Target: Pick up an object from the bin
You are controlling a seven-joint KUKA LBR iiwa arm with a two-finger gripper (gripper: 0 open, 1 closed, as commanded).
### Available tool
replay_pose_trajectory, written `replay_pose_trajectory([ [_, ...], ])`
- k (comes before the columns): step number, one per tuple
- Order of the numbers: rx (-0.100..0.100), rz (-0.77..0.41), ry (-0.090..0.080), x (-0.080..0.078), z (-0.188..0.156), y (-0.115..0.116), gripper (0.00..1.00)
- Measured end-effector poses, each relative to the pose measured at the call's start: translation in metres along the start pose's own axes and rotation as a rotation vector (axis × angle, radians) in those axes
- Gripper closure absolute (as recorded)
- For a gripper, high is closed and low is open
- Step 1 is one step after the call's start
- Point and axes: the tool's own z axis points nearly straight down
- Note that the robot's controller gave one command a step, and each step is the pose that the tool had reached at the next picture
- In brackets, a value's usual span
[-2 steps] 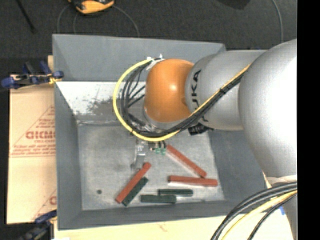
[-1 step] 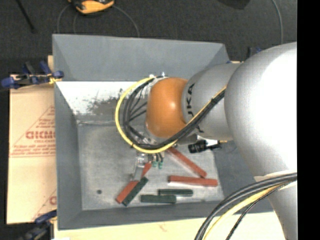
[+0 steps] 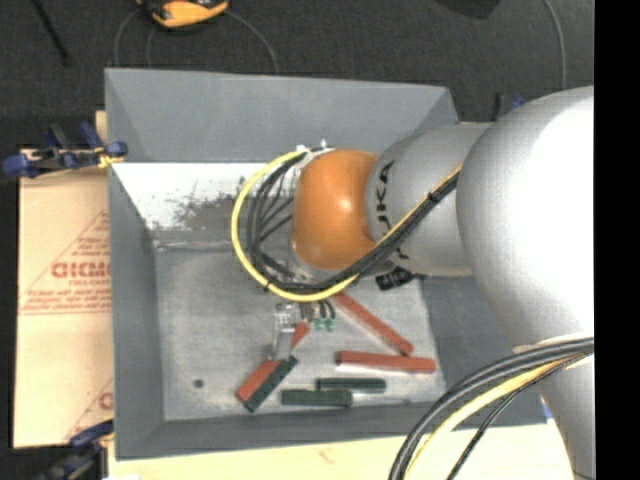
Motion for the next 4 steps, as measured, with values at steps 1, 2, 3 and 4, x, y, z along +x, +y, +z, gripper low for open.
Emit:
replay_pose_trajectory([
  [1,0.001,-0.267,-0.009,-0.015,-0.01,-0.011,0.0],
  [2,0.005,-0.418,-0.008,-0.001,-0.002,0.01,0.0],
  [3,-0.001,-0.146,-0.007,0.028,-0.034,0.072,1.0],
  [4,-0.001,-0.144,-0.006,0.028,-0.034,0.072,0.0],
])
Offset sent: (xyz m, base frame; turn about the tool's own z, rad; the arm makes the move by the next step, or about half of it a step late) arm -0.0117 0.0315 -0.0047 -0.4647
